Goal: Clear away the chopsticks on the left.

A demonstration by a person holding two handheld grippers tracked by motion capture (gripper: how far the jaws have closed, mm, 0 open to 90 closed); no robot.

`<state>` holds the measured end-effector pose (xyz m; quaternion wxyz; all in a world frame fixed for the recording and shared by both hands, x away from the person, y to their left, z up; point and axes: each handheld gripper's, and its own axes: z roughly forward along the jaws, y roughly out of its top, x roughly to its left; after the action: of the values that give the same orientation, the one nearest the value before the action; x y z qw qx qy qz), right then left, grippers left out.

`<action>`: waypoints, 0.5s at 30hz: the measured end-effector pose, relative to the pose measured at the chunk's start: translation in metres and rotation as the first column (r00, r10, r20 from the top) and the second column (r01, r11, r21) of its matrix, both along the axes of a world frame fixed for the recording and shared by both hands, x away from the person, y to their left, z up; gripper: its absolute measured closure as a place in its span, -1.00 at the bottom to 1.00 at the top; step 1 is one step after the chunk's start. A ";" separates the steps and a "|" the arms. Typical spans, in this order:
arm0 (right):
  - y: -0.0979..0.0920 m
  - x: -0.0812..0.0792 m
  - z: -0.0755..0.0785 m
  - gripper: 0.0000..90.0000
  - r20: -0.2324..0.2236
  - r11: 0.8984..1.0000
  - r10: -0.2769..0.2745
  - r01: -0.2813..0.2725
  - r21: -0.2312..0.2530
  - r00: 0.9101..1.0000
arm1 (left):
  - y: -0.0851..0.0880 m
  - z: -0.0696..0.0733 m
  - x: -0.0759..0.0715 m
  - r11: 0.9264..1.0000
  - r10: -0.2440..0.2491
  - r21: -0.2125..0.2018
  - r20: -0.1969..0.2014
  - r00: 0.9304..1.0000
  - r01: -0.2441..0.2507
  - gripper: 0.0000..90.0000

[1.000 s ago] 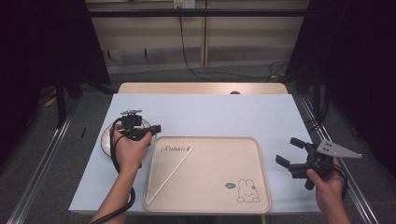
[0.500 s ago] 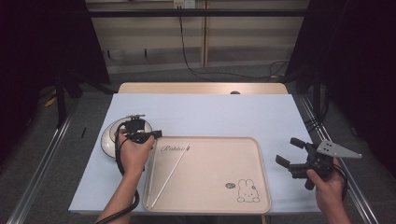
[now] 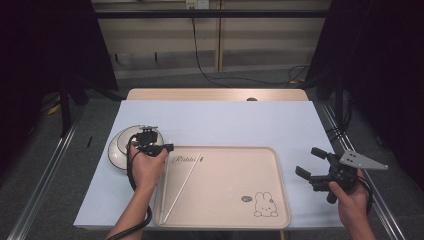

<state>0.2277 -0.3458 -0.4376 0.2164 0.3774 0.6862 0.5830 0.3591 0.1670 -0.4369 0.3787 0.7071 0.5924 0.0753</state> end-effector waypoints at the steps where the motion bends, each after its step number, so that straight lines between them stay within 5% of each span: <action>1: 0.000 0.000 0.000 -0.98 0.002 1.000 -0.001 0.001 -0.005 1.000 | -0.001 -0.001 0.000 1.000 0.009 0.005 0.003 1.000 -0.009 0.91; 15: 0.000 0.000 0.000 -0.98 -0.005 1.000 0.009 -0.009 -0.003 1.000 | -0.002 -0.008 0.004 0.999 -0.005 0.051 -0.027 1.000 0.007 0.89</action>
<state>0.2279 -0.3457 -0.4378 0.2127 0.3756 0.6891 0.5821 0.3633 0.1648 -0.4445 0.3529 0.7192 0.5932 0.0798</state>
